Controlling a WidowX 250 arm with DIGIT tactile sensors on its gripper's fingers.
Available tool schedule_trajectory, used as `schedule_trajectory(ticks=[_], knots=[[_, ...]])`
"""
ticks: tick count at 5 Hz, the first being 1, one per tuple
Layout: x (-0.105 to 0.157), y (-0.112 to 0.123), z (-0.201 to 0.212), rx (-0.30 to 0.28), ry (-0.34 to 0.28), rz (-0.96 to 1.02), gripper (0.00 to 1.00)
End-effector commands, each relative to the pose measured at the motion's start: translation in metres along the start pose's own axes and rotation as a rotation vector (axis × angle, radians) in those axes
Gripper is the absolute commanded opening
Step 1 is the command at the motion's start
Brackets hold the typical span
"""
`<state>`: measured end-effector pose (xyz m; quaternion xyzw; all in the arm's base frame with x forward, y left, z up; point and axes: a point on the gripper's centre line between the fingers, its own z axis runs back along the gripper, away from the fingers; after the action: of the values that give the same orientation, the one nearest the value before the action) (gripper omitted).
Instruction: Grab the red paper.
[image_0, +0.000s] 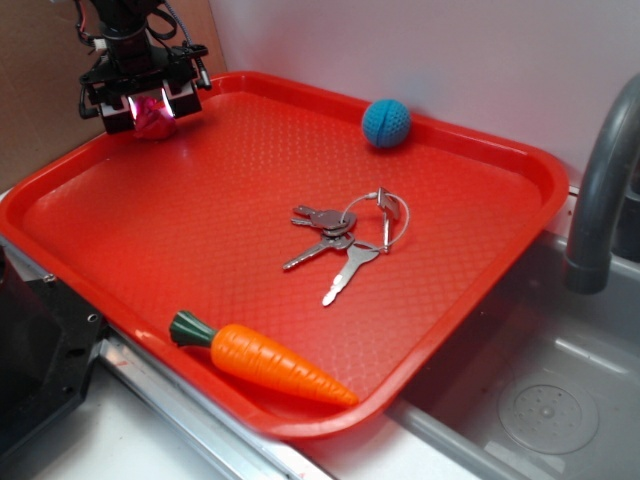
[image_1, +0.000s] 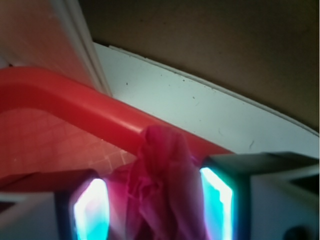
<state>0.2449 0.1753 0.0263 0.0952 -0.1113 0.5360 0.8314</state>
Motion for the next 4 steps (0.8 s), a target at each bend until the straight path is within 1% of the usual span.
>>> schedule_trajectory(ticks=[1,2,3,4], knots=[[-0.042,0.021,0.106,-0.096,0.101,-0.2,0.0],[-0.075,0.03,0.169,-0.136,0.149,-0.334,0.0],[-0.086,0.049,0.225,-0.191,0.163,-0.446,0.0],[-0.085,0.052,0.27,-0.211,0.178,-0.515,0.0]])
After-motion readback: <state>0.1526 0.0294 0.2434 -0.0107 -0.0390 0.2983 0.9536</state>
